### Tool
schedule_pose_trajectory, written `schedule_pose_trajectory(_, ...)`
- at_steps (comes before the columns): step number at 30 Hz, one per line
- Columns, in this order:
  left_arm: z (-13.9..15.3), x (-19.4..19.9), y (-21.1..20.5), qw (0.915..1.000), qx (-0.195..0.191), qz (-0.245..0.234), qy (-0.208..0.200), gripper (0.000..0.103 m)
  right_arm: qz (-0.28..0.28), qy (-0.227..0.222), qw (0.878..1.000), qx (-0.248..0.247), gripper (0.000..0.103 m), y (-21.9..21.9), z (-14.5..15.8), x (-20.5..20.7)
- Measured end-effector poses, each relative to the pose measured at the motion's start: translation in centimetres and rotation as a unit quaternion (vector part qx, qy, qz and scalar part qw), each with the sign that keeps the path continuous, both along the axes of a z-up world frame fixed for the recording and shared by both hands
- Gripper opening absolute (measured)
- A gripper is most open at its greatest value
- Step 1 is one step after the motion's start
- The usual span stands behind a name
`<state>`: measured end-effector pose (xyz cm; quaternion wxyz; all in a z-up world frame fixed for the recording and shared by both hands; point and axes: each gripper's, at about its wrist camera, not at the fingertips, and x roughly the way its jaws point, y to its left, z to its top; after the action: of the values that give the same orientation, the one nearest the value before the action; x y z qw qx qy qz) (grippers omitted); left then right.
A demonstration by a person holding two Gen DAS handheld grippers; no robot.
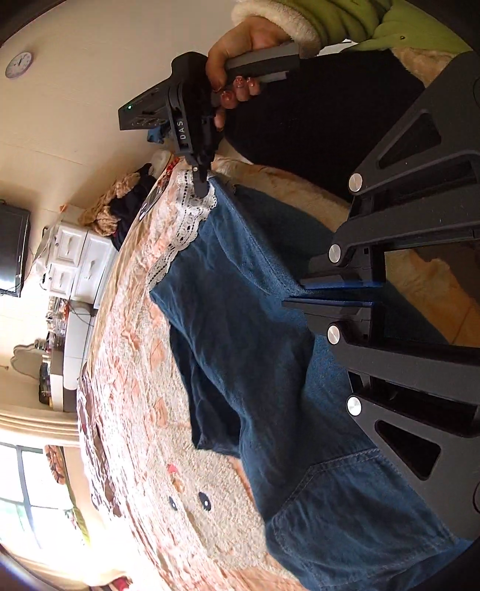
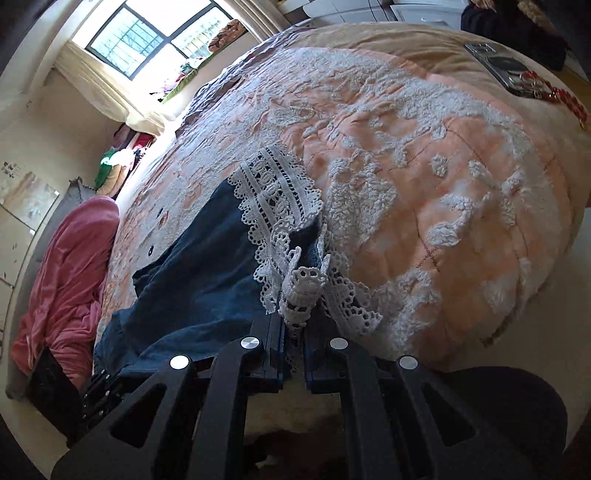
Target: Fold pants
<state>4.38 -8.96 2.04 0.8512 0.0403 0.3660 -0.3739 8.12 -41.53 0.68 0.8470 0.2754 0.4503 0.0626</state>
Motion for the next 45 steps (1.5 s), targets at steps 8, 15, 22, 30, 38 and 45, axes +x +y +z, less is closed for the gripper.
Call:
schedule_pose_trajectory(8,-1.7,-1.0,-1.1,0.9990,0.042,-0.016,-0.002,0.001,0.003,0.016,0.998,-0.058,0.024,-0.1,0.9,-1.0)
schedule_pose_trajectory(15,-2.7,-0.7,-1.4,0.9984,0.054,-0.015,0.003,0.001,-0.007,-0.041,0.992,-0.117,0.039,-0.9,3.8,-3.1)
schedule_pose_trajectory(22,-3.0,-1.8,-1.8,0.9983,0.052,-0.026,0.007,0.018,0.158,-0.082,0.967,-0.181,0.047,8.1,4.5,0.0)
schedule_pose_trajectory(30,-3.3,-2.8,-0.8,0.9994,0.026,-0.012,0.020,0.028,0.198,0.002,0.956,-0.215,0.057,11.9,-1.3,4.3)
schedule_pose_trajectory(38,1.5,-4.8,6.3,0.9941,-0.025,0.106,-0.009,0.052,0.175,-0.098,0.970,-0.137,0.065,9.7,2.0,1.9)
schedule_pose_trajectory(45,2.5,-5.0,17.0,0.9507,-0.042,0.307,0.013,0.058,0.208,-0.127,0.963,-0.118,0.068,11.8,2.3,1.8)
